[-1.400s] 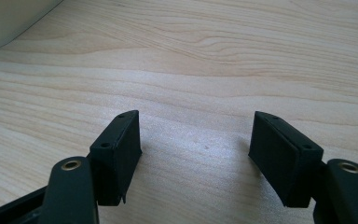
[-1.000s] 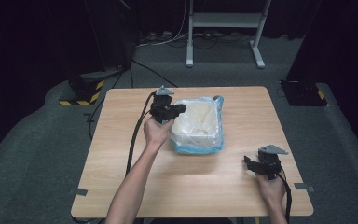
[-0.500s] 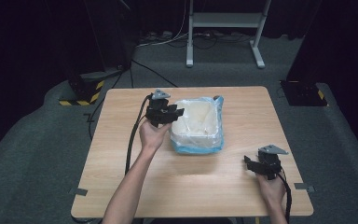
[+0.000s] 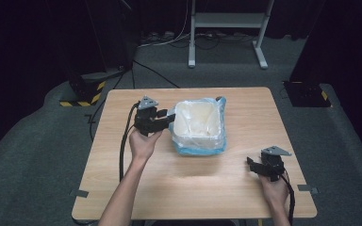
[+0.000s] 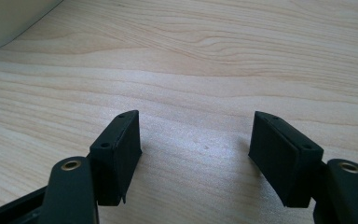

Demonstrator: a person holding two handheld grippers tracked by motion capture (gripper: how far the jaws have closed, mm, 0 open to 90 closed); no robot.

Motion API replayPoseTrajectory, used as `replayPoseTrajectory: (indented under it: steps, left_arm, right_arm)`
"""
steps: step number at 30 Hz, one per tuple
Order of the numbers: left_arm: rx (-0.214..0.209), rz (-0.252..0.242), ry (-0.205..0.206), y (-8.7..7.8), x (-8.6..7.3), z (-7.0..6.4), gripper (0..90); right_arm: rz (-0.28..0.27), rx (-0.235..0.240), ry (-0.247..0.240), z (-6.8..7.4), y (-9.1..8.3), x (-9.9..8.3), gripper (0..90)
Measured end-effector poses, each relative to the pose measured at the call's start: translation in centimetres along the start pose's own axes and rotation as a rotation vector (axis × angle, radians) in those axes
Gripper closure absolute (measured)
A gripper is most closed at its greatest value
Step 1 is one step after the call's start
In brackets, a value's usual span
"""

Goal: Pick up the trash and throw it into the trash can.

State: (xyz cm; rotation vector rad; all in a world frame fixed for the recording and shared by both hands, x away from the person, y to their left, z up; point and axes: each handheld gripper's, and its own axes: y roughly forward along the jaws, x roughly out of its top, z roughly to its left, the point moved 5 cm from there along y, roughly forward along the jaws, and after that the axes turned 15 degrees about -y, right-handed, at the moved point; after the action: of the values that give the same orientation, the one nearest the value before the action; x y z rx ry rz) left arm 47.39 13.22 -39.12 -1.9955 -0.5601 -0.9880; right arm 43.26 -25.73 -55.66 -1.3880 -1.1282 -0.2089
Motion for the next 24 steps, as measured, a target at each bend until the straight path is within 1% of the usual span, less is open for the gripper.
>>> replayPoseTrajectory:
  steps: [4,6,11,13,14,16,19,21,24]
  left_arm:
    - [-0.001,-0.002,-0.007,-0.4,-0.4,0.2,55.8]
    - [0.004,-0.001,-0.001,-0.7,-0.6,0.3,55.6]
    - [0.003,-0.016,-0.009,-1.4,-0.8,0.4,55.0]
    - [0.003,-0.024,-0.014,-2.0,-1.0,0.6,54.8]
    - [0.003,-0.024,-0.014,-2.0,-1.0,0.6,54.7]
    - [0.01,-0.028,-0.025,-2.5,-1.4,0.8,54.6]
    - [0.013,-0.03,-0.032,-2.8,-1.7,1.1,54.3]
    - [0.014,-0.036,-0.046,-3.2,-2.1,1.4,54.2]
    - [0.015,-0.042,-0.051,-3.6,-2.4,1.6,54.0]
  right_arm:
    - [0.0,0.0,0.0,0.0,0.0,0.0,33.3]
    - [-0.001,0.0,-0.001,0.0,0.0,0.0,33.3]
    - [0.0,0.0,0.0,0.0,0.0,0.0,33.4]
    - [0.0,0.0,0.0,0.0,0.0,0.0,33.3]
    - [0.0,0.0,0.0,0.0,0.0,0.0,33.3]
    - [-0.001,0.001,0.0,0.0,0.0,0.0,33.3]
    - [0.0,0.0,0.0,0.0,0.0,0.0,33.3]
    - [0.0,0.0,0.0,0.0,0.0,0.0,33.3]
    - [0.0,0.0,0.0,0.0,0.0,0.0,33.3]
